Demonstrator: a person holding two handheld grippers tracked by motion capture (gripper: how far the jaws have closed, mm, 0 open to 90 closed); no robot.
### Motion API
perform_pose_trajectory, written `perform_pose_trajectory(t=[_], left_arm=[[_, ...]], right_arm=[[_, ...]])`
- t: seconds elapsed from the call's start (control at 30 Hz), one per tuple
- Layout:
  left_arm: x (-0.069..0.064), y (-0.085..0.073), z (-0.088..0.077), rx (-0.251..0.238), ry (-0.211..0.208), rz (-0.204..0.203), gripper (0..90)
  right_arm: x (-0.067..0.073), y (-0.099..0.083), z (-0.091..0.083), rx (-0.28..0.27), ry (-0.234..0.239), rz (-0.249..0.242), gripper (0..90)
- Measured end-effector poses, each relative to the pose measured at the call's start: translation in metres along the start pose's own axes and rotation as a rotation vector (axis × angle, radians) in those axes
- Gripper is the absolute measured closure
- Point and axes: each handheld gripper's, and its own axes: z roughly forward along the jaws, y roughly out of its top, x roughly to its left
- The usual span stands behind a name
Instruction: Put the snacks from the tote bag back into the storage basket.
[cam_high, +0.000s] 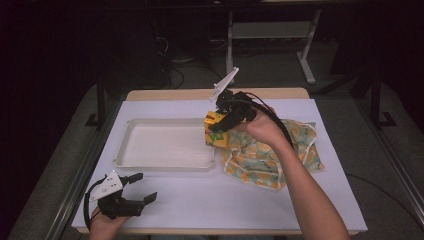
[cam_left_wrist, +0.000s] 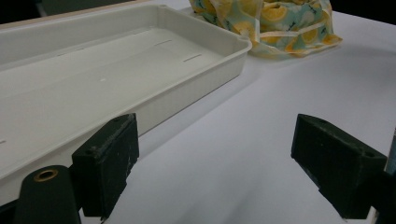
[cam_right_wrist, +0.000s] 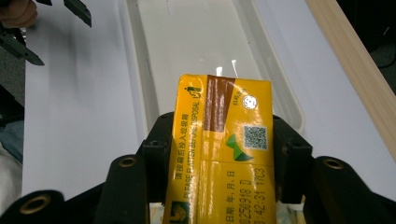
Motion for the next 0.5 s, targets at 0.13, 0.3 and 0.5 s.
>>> perform_pose_trajectory(t=[0.13,0.3,0.5], left_arm=[[0.000,0.000,0.000,-0.002,-0.001,0.002,14.8],[0.000,0.000,0.000,-0.003,-0.003,0.001,14.8],[0.000,0.000,0.000,-0.006,0.000,0.002,14.8]], right_arm=[[0.002,0.005,0.005,-0.004,0.013,-0.013,50.1],[0.002,0.011,0.011,-0.002,0.027,-0.035,50.1],[0.003,0.018,0.018,0.006,0.038,-0.054,50.1]])
